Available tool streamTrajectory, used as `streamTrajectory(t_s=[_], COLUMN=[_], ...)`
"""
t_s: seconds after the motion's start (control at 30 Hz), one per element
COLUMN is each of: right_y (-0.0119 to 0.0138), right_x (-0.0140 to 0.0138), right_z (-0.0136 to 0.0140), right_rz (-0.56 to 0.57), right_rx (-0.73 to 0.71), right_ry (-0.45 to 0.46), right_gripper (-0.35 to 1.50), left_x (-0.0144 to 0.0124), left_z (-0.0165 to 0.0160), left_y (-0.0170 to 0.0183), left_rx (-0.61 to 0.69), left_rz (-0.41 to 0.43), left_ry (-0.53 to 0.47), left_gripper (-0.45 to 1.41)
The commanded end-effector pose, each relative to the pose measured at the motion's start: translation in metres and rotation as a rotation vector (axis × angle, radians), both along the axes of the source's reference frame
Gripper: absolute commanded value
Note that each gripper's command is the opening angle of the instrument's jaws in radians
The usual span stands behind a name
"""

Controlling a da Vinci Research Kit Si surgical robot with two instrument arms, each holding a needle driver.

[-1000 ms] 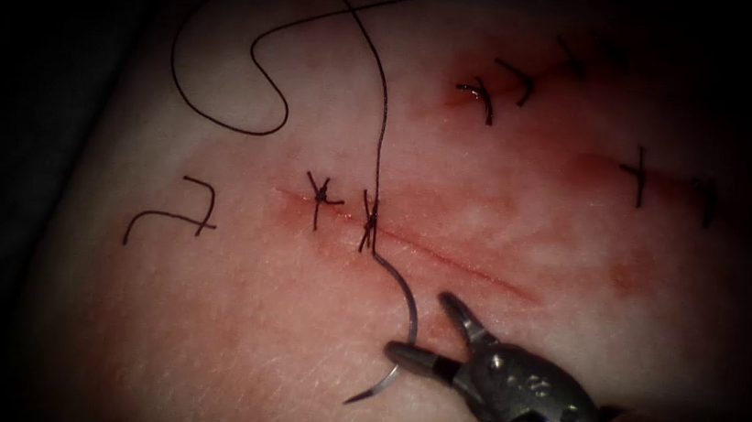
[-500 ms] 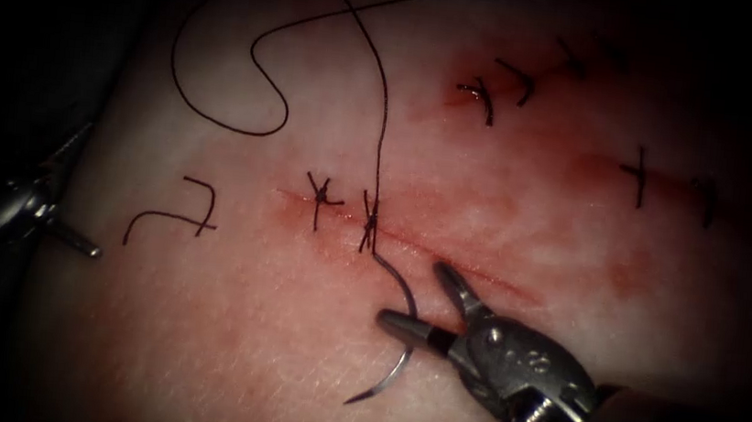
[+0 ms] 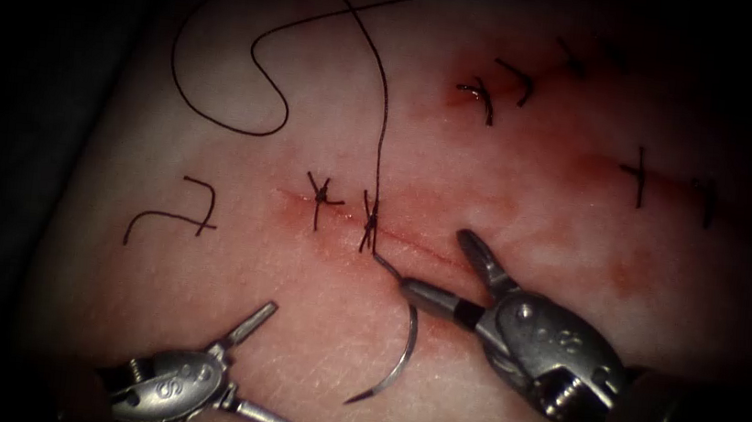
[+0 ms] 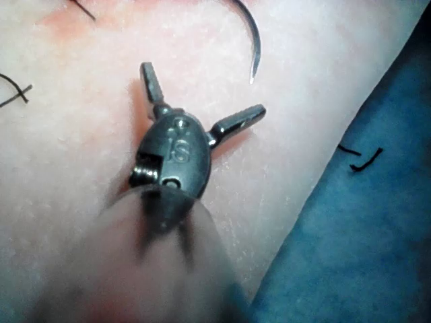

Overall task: Wound Closure
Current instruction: Pick up needle with left end-effector

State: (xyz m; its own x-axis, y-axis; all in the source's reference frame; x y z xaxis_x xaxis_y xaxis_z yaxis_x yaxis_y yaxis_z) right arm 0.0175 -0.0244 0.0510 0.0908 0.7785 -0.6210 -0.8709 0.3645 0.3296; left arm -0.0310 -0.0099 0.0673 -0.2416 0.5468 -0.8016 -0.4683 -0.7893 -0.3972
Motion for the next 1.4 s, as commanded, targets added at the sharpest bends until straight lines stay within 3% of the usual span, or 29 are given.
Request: streamTrajectory(t_s=[0.03, 0.33, 0.6, 0.77, 1.03, 1.07, 1.17, 1.27, 1.4], right_y=[-0.0005, -0.0005, -0.0007, -0.0009, -0.0011, -0.0011, -0.0011, -0.0011, -0.0012], right_x=[0.0006, 0.0008, 0.0009, 0.0009, 0.0009, 0.0010, 0.0011, 0.0011, 0.0007], right_z=[0.0008, 0.0011, 0.0014, 0.0016, 0.0016, 0.0016, 0.0016, 0.0016, 0.0015], right_rz=[-0.005, -0.006, -0.006, -0.006, -0.005, -0.005, -0.004, -0.004, -0.007], right_rx=[-0.001, -0.005, -0.009, -0.011, -0.016, -0.016, -0.016, -0.016, -0.016], right_ry=[0.001, -0.004, -0.005, -0.006, -0.005, -0.005, -0.006, -0.006, -0.004], right_gripper=[1.22, 1.18, 1.17, 1.17, 1.17, 1.17, 1.18, 1.18, 1.15], left_x=[-0.0007, -0.0027, -0.0058, -0.0074, -0.0079, -0.0082, -0.0091, -0.0092, -0.0082], left_z=[0.0006, -0.0015, -0.0031, -0.0025, 0.0003, 0.0006, 0.0014, 0.0019, 0.0017], left_y=[-0.0006, -0.0017, -0.0025, -0.0021, -0.0017, -0.0018, -0.0019, -0.0016, -0.0003], left_rx=[0.001, 0.029, 0.047, 0.030, 0.050, 0.054, 0.063, 0.067, 0.080], left_rz=[-0.007, -0.007, 0.042, 0.059, 0.089, 0.095, 0.114, 0.128, 0.142], left_ry=[0.013, 0.148, 0.256, 0.284, 0.323, 0.330, 0.330, 0.307, 0.285], left_gripper=[0.89, 0.74, 0.59, 0.59, 0.58, 0.54, 0.16, -0.45, -0.45])
